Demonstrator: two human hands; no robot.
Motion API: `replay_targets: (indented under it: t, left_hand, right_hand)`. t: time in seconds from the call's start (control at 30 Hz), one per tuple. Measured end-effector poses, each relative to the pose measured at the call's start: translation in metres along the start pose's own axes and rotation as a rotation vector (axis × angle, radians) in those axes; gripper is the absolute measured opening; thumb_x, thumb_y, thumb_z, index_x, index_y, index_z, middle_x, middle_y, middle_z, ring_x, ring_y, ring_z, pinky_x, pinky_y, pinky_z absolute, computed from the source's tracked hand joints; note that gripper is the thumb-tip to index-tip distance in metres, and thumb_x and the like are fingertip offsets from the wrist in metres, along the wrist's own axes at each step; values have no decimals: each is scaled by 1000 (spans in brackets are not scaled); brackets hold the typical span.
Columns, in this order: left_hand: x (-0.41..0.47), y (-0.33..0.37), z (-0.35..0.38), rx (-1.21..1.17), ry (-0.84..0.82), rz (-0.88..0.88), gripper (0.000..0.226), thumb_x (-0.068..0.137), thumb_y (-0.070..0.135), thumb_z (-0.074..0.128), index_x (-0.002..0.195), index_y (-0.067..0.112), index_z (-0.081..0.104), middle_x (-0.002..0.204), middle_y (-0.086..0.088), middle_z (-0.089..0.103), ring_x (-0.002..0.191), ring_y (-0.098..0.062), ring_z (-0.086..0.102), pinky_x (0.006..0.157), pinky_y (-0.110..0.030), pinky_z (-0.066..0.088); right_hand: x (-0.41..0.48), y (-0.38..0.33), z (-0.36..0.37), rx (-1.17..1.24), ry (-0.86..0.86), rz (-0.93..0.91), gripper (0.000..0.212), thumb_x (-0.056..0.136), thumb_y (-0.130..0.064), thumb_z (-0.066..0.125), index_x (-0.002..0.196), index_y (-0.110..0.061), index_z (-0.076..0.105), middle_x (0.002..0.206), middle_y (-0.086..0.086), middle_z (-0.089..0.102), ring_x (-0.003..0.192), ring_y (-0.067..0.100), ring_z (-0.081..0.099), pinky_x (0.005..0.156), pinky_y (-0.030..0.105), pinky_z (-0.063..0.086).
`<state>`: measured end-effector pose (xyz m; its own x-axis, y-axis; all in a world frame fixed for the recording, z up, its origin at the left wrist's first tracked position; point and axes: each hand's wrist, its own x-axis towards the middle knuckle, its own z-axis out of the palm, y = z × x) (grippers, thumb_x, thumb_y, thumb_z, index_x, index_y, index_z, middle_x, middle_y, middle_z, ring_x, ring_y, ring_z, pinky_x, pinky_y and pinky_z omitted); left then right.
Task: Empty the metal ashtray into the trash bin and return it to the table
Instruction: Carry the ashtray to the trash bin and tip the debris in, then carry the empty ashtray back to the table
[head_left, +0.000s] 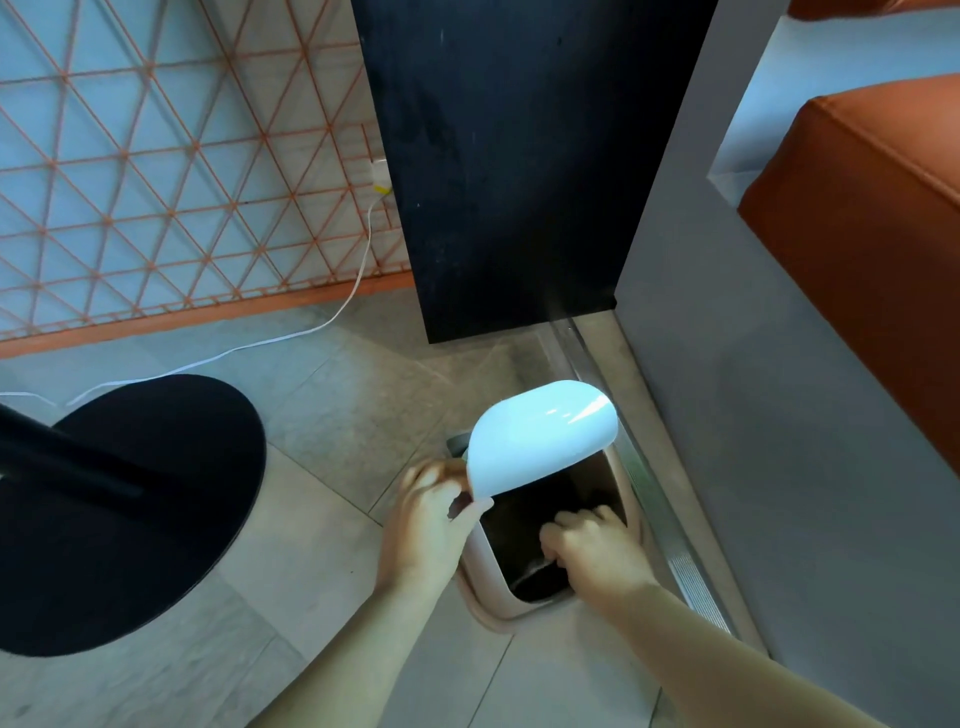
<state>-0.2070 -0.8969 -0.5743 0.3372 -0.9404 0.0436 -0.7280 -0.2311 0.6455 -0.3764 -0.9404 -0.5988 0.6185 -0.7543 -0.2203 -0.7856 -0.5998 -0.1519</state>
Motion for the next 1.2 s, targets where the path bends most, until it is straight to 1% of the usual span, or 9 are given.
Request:
replay_targets:
  t: [0.07,0.13,0.27,0.47,0.53,0.77,0.97,1.07,1.2]
  left_hand:
    - [0,0,-1,14,-6,-6,18,77,26,68,84,10,70,98,6,62,103,-12,44,68,-13,30]
    - [1,1,-2,22,-16,-9,18,77,26,68,88,11,71,100,6,63,105,-13,44,71,-15,32]
    - [1,4,-3,13,-12,-22,18,77,24,69,88,10,71,88,15,52,105,-12,45,64,-11,29]
    - [-1,6,-2,-7,-30,-67,18,77,22,68,90,10,71,94,13,53,95,-7,43,61,-8,30]
    - [-3,9,-4,-56,-49,-105,21,78,18,67,98,13,69,101,13,55,92,-6,47,63,-10,33]
    - [-21,26,-21,-227,-64,-273,67,79,13,67,138,19,35,140,3,45,127,-16,43,104,-32,39]
    - [-31,48,-32,-296,-106,-308,37,84,16,61,120,20,57,118,-2,63,98,-14,59,78,-17,43]
    - [-36,55,-40,-391,-95,-352,27,88,8,53,111,14,65,111,-2,69,96,-18,63,80,-26,54]
    - [-39,61,-58,-466,-69,-460,33,88,-2,46,114,10,64,101,3,64,66,-12,60,45,-1,45]
  right_hand:
    - [0,-2,1,-1,-65,-21,23,67,-3,64,87,-13,65,87,7,68,80,25,62,81,28,41]
    - [0,1,-1,4,0,-4,27,50,-6,77,72,-16,67,70,2,68,62,21,62,70,25,47]
    - [-2,5,-1,30,-91,-58,24,71,1,57,91,-11,63,92,9,67,78,27,58,84,28,37]
    - [-9,14,-9,45,36,-68,24,64,2,62,81,-15,64,81,3,68,72,25,61,80,23,31]
    - [-17,18,-11,169,71,3,19,76,-1,55,86,-16,61,85,-1,63,78,23,59,88,28,35]
    - [-40,26,-59,790,42,266,36,77,-2,61,60,-32,49,65,-14,55,63,3,52,59,9,41]
    - [-46,17,-84,1376,64,544,19,83,2,59,71,-12,52,67,3,55,54,8,55,50,18,53]
    - [-47,5,-89,1586,37,631,21,86,3,55,69,-10,51,72,7,59,62,18,61,62,29,58]
    - [-51,-7,-95,1654,83,702,22,86,4,54,70,-10,51,70,7,61,58,18,62,59,30,55]
